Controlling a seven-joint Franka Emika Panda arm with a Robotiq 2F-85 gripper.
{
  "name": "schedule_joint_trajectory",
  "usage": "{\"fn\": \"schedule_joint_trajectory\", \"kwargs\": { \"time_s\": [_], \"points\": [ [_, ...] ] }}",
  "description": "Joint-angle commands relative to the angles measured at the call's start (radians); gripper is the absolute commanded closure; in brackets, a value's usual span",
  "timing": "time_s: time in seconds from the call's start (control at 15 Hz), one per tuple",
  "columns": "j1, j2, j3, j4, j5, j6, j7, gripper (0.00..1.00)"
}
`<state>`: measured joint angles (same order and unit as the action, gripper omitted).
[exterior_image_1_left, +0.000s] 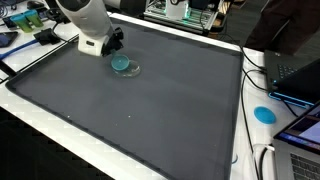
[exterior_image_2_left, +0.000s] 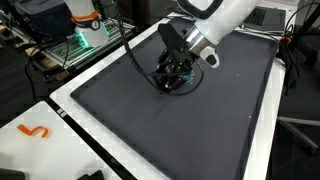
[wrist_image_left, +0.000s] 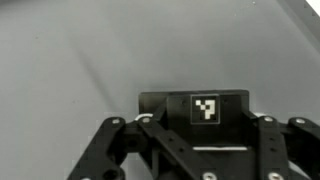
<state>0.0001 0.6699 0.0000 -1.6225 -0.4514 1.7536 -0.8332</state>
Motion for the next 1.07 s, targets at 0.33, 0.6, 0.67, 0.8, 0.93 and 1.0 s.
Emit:
{"fn": "schedule_joint_trajectory", "kwargs": {
  "time_s": [0.33, 0.6, 0.67, 0.8, 0.93, 1.0],
  "points": [
    [-0.006, 0.072, 0.005, 0.012, -0.021, 0.032, 0.009, 0.69],
    [-0.002, 0.081, 0.016, 0.024, -0.015, 0.043, -0.020, 0.69],
    [-0.003, 0.084, 0.017, 0.026, -0.013, 0.043, -0.028, 0.69],
    [-0.005, 0.079, 0.014, 0.027, -0.011, 0.043, -0.031, 0.69],
    [-0.011, 0.057, 0.014, 0.018, -0.006, 0.046, -0.039, 0.69],
    [-0.010, 0.039, 0.012, 0.009, -0.008, 0.045, -0.038, 0.69]
  ]
}}
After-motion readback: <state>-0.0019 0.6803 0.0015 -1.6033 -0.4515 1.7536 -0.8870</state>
